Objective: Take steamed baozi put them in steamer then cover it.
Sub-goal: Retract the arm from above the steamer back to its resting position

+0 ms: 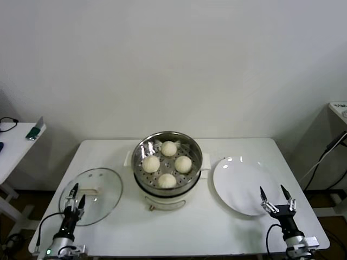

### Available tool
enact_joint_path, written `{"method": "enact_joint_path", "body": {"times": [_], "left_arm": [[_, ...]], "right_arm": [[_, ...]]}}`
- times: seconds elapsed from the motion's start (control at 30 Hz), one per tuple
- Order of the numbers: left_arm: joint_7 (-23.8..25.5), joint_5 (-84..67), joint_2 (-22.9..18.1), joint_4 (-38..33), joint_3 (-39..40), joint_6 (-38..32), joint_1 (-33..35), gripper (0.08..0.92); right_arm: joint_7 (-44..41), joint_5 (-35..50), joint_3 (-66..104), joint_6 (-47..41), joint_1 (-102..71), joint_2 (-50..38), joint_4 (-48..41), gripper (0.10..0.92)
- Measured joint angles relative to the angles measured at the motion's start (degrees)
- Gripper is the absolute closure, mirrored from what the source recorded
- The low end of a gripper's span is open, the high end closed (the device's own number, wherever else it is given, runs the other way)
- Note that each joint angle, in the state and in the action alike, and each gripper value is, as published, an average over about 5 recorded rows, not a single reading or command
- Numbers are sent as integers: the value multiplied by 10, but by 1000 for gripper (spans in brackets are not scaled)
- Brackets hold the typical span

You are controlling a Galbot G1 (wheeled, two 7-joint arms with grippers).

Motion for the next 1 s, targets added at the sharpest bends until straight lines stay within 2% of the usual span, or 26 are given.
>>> {"method": "enact_joint_path", "body": {"times": [0.43,0.53,1.0], "left_arm": [[4,29,8,71,14,8,-73,177],[5,29,8,78,16,9,-79,198],[18,26,5,89,19,2,-86,587]], "right_arm": [[1,0,13,2,-16,7,16,203],[1,1,14,2,-17,8,17,203],[4,1,13,1,-10,10,16,203]]}}
